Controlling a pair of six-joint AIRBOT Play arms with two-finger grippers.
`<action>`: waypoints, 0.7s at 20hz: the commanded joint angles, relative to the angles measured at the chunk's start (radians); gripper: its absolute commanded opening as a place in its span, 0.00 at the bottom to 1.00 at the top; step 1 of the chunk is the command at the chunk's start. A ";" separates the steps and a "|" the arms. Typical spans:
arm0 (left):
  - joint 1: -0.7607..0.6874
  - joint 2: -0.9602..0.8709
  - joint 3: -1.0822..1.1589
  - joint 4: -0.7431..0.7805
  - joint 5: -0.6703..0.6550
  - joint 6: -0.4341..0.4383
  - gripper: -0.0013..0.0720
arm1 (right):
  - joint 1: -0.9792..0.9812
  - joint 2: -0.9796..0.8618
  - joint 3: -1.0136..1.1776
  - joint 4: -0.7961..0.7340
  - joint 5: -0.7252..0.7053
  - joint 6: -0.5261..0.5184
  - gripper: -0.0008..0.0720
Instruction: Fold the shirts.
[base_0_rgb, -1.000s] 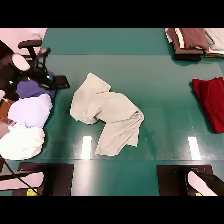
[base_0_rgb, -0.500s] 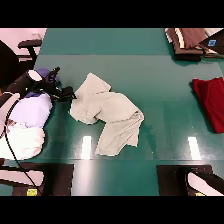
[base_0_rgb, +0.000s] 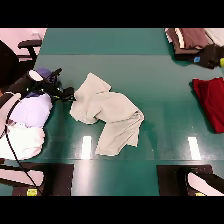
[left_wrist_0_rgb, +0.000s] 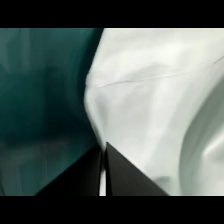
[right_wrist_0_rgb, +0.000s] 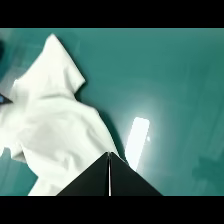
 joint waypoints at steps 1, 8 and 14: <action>0.000 0.032 0.041 -0.014 -0.002 0.029 0.04 | 0.001 0.000 -0.142 -0.059 0.062 0.006 0.04; 0.000 0.158 0.140 0.003 0.000 0.060 0.05 | 0.055 0.047 -0.777 -0.027 -0.018 0.046 0.57; 0.000 0.161 0.140 0.003 -0.013 0.059 0.05 | 0.327 -0.014 -0.990 0.185 -0.293 0.041 0.57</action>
